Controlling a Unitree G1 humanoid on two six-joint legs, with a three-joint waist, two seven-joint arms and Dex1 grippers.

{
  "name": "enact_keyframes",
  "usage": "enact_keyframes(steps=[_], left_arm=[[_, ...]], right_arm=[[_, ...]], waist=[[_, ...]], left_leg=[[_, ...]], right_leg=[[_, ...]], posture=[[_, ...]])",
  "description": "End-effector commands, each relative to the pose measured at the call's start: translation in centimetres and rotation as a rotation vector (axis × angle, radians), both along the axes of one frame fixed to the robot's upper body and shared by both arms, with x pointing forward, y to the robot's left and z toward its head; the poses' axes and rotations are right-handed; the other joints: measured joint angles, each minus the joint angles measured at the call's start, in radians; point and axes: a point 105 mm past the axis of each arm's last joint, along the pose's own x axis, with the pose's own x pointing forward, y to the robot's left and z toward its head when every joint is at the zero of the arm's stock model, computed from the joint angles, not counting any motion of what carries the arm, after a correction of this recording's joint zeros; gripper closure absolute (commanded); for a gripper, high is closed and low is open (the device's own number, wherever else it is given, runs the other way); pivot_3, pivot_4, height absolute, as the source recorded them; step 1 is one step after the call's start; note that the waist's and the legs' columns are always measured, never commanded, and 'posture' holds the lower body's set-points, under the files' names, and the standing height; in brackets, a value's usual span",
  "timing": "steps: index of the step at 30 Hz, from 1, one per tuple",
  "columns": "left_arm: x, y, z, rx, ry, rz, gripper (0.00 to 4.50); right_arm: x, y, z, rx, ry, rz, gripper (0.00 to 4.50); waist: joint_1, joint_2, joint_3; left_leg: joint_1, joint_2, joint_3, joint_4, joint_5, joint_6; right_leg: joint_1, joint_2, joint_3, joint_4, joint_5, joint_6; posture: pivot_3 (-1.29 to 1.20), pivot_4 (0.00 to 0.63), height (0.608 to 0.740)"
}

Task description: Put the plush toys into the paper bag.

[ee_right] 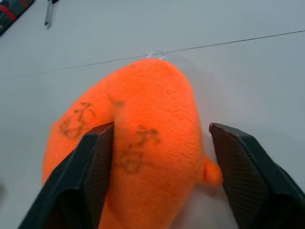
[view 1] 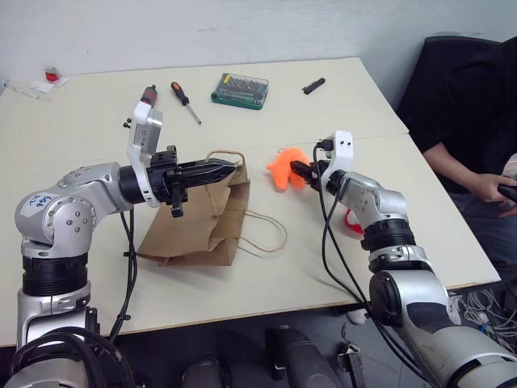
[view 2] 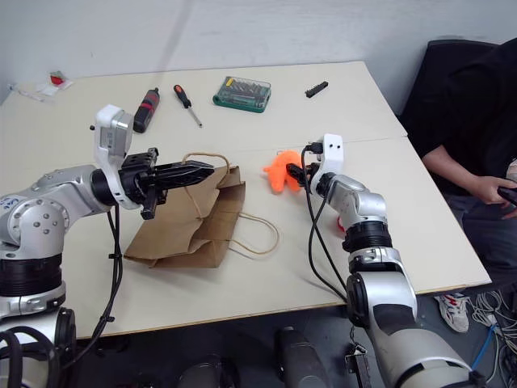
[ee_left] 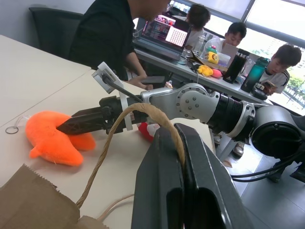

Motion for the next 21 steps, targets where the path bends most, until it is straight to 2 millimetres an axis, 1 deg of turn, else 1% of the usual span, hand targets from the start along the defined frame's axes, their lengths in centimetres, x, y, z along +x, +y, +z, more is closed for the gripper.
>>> enact_keyframes(steps=[1, 2, 3, 5, 6, 7, 9, 10, 13, 15, 17, 21], left_arm=[[0.0, 0.3, 1.2, 0.005, -0.061, 0.007, 4.50], [0.0, 0.2, 1.2, 0.007, -0.064, 0.009, 4.50], [0.1, 0.2, 1.3, 0.007, -0.066, 0.009, 4.50], [0.1, 0.1, 1.4, 0.006, -0.068, 0.007, 4.50], [0.1, 0.1, 1.4, 0.005, -0.068, 0.000, 4.50], [0.0, -0.1, 1.4, 0.006, -0.068, -0.009, 4.50], [0.0, -0.2, 1.4, 0.009, -0.071, -0.020, 4.50], [0.0, -0.3, 1.5, 0.009, -0.072, -0.022, 4.50], [0.1, -0.7, 1.5, 0.003, -0.074, -0.037, 4.50], [0.1, -1.1, 1.5, 0.001, -0.074, -0.054, 4.50], [0.0, -1.5, 1.4, 0.001, -0.076, -0.069, 4.50], [0.0, -2.0, 1.6, -0.011, -0.086, -0.097, 4.50]], right_arm=[[-0.8, 0.0, 2.1, 0.011, -0.075, 0.042, 2.69], [-1.4, -0.1, 2.3, 0.015, -0.082, 0.062, 3.11], [-2.0, -0.2, 2.5, 0.015, -0.090, 0.090, 3.39], [-3.4, -0.2, 2.7, 0.004, -0.102, 0.144, 4.07], [-4.3, -0.2, 3.0, 0.006, -0.101, 0.181, 4.33], [-6.2, 0.3, 3.7, 0.008, -0.112, 0.271, 4.48], [-9.3, 1.6, 4.5, 0.005, -0.105, 0.415, 4.48], [-10.5, 2.4, 4.7, 0.004, -0.096, 0.463, 4.48], [-12.4, 4.6, 4.6, -0.031, -0.080, 0.546, 4.48], [-12.9, 6.0, 4.3, -0.063, -0.085, 0.587, 4.48], [-12.9, 7.1, 4.0, -0.079, -0.083, 0.608, 4.48], [-11.9, 9.4, 2.8, -0.177, -0.098, 0.632, 4.48]], waist=[[0.001, 0.000, 0.000], [0.002, 0.000, 0.000], [0.004, 0.000, 0.000], [0.008, 0.000, 0.000], [0.008, 0.000, 0.000], [0.010, 0.001, 0.001], [0.012, 0.003, 0.002], [0.011, 0.003, 0.002], [0.005, 0.003, 0.002], [0.006, 0.003, 0.002], [0.007, 0.003, 0.002], [0.009, 0.003, 0.002]], left_leg=[[0.000, 0.000, 0.000, 0.000, 0.000, 0.000], [0.000, 0.000, 0.000, 0.000, 0.000, 0.000], [-0.001, 0.000, 0.000, 0.000, 0.000, 0.000], [-0.001, 0.000, -0.001, -0.001, 0.000, 0.000], [-0.001, 0.000, -0.001, 0.000, 0.000, 0.000], [-0.001, 0.000, -0.001, 0.000, 0.000, 0.000], [-0.002, 0.000, -0.001, 0.000, 0.000, 0.000], [-0.002, 0.000, -0.001, 0.000, 0.000, 0.000], [0.000, 0.001, -0.001, 0.000, 0.000, -0.001], [0.001, 0.000, -0.001, 0.000, 0.000, -0.003], [0.000, -0.001, -0.001, 0.000, 0.000, -0.003], [-0.001, -0.002, -0.001, 0.000, 0.000, -0.003]], right_leg=[[0.000, 0.000, 0.000, 0.000, 0.000, 0.000], [0.000, 0.000, 0.000, 0.000, 0.000, 0.000], [0.000, 0.000, 0.000, 0.000, 0.000, 0.000], [0.000, 0.000, -0.001, -0.001, 0.000, 0.000], [0.000, 0.000, -0.001, -0.001, 0.000, 0.000], [0.000, 0.000, -0.001, -0.001, 0.000, 0.000], [0.000, 0.000, -0.001, -0.001, 0.000, 0.000], [0.000, 0.000, -0.001, -0.001, 0.000, 0.000], [0.000, 0.001, 0.000, -0.004, 0.000, 0.000], [0.000, 0.002, 0.000, -0.003, -0.001, -0.001], [0.000, 0.002, 0.000, -0.004, -0.001, -0.002], [0.000, 0.001, 0.000, -0.005, -0.001, -0.001]], posture=[[0.00, 0.150, 0.740], [0.00, 0.150, 0.740], [0.00, 0.150, 0.740], [0.00, 0.150, 0.740], [0.00, 0.150, 0.740], [0.00, 0.150, 0.740], [0.00, 0.150, 0.740], [0.00, 0.150, 0.740], [0.00, 0.150, 0.740], [0.00, 0.150, 0.740], [0.00, 0.150, 0.740], [0.00, 0.150, 0.740]])
